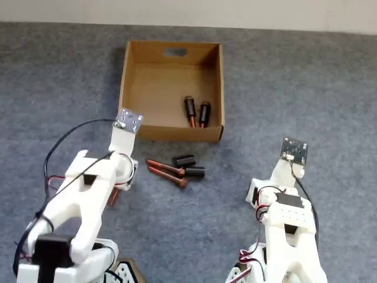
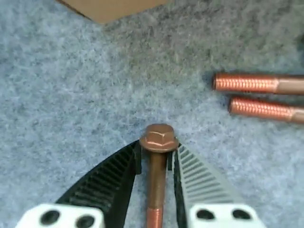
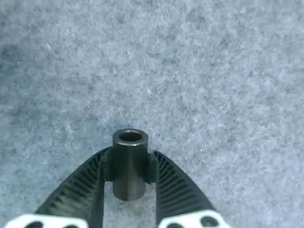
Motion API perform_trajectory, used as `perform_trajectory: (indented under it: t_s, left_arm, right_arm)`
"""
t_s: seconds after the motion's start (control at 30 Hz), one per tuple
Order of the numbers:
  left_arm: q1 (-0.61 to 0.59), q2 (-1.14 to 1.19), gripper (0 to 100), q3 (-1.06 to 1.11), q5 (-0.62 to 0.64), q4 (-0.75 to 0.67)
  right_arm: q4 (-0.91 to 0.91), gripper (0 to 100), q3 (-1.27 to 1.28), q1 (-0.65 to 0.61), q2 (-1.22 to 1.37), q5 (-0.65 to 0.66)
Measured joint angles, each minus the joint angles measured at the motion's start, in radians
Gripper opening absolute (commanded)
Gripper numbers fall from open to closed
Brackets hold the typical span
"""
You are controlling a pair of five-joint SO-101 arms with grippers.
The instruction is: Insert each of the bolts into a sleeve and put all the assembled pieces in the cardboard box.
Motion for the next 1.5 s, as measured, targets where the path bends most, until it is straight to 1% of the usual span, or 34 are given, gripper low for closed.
perform_trajectory:
  t_s: [0.03,0.1,0.17,0.23,0.33,0.43,0.6,0.73,0.87,0.97,1.1,1.2,1.27,1.4,1.5]
  left_arm:
    - [0.0,0.014,9,-0.015,0.0,0.017]
    - [0.0,0.029,1,-0.037,0.002,0.043]
    - [0.002,0.035,2,-0.041,0.002,0.057]
    - [0.003,0.035,1,-0.041,0.002,0.066]
    - [0.003,0.035,1,-0.052,0.002,0.1]
    - [0.002,0.014,1,-0.081,0.003,0.183]
    - [-0.003,-0.18,1,-0.195,0.003,0.37]
    - [-0.003,-0.374,1,-0.262,0.003,0.419]
    - [-0.003,-0.545,1,-0.308,0.018,0.422]
    - [-0.003,-0.654,1,-0.321,0.091,0.417]
    - [-0.003,-0.764,1,-0.321,0.178,0.354]
    - [-0.002,-0.822,1,-0.321,0.222,0.302]
    - [-0.002,-0.848,1,-0.321,0.245,0.269]
    - [0.005,-0.872,1,-0.321,0.296,0.196]
    - [0.066,-0.872,1,-0.321,0.319,0.132]
  right_arm:
    - [0.0,0.5,0.0,0.0,0.0,0.0]
    - [0.0,0.5,0.0,0.0,0.0,0.0]
    - [0.0,0.5,0.0,0.0,0.0,0.0]
    - [0.0,0.5,0.0,0.0,0.0,0.0]
    - [0.0,0.5,0.0,0.0,0.0,0.0]
    - [0.003,0.5,-0.009,0.0,0.0,0.0]
    - [0.127,0.5,-0.181,-0.012,0.0,0.0]
    - [0.235,0.5,-0.351,-0.135,0.0,0.0]
    - [0.261,0.5,-0.46,-0.287,0.0,0.0]
    - [0.247,0.5,-0.503,-0.362,0.0,-0.046]
    - [0.178,0.5,-0.505,-0.453,-0.049,-0.089]
    - [0.098,0.5,-0.427,-0.523,-0.173,-0.092]
    - [0.018,0.5,-0.35,-0.546,-0.273,-0.091]
    - [-0.153,0.5,-0.186,-0.557,-0.422,-0.081]
    - [-0.258,0.5,-0.112,-0.56,-0.465,-0.081]
